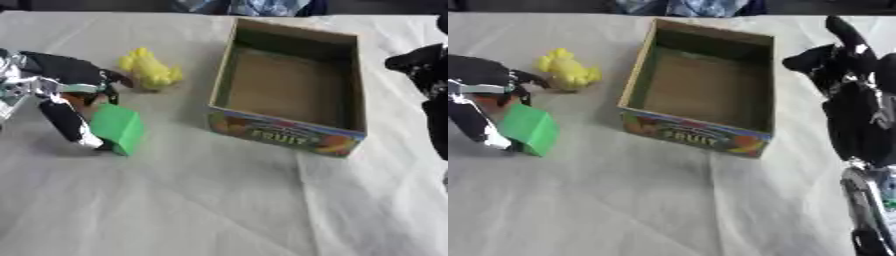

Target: Pick up objects on the table and place them in the box.

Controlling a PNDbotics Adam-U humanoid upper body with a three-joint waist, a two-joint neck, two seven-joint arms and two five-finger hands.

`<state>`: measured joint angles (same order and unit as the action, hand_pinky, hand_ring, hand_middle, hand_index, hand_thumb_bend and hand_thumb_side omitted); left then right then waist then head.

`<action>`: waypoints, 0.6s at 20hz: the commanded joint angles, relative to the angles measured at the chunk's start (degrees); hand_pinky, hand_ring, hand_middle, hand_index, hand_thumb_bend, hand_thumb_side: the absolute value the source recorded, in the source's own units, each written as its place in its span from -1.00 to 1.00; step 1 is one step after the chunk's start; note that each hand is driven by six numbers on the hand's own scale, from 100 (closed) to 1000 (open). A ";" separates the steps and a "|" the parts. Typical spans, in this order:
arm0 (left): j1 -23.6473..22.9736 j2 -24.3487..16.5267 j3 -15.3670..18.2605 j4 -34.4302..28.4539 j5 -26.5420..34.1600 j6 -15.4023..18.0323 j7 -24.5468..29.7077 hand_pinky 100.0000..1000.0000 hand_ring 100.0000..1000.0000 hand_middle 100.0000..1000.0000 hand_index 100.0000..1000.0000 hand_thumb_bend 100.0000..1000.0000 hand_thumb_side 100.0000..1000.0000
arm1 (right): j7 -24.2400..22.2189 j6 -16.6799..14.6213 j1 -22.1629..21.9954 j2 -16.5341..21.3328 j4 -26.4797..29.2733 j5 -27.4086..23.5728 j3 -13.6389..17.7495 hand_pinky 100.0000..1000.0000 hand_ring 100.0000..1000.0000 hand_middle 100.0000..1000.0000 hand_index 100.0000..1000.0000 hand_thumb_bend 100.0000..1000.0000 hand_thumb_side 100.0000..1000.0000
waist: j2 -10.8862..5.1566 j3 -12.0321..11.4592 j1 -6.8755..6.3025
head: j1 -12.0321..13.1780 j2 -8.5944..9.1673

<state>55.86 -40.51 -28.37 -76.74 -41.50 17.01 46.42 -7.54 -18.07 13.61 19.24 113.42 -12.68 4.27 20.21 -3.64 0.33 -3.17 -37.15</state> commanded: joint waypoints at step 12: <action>2.09 -0.40 2.79 -4.40 3.65 0.30 5.55 -0.28 -0.26 1.00 -0.30 -1.00 -0.93 | 0.35 0.13 0.22 0.65 1.17 0.08 0.64 0.55 0.37 0.13 0.92 -0.41 1.00 | -1.56 -0.22 -0.15 | -0.26 0.10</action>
<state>56.66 -40.21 -26.92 -79.65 -38.52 14.71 48.71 -7.37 -17.93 13.58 19.07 113.42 -12.68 4.45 20.13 -3.85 0.33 -3.27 -37.15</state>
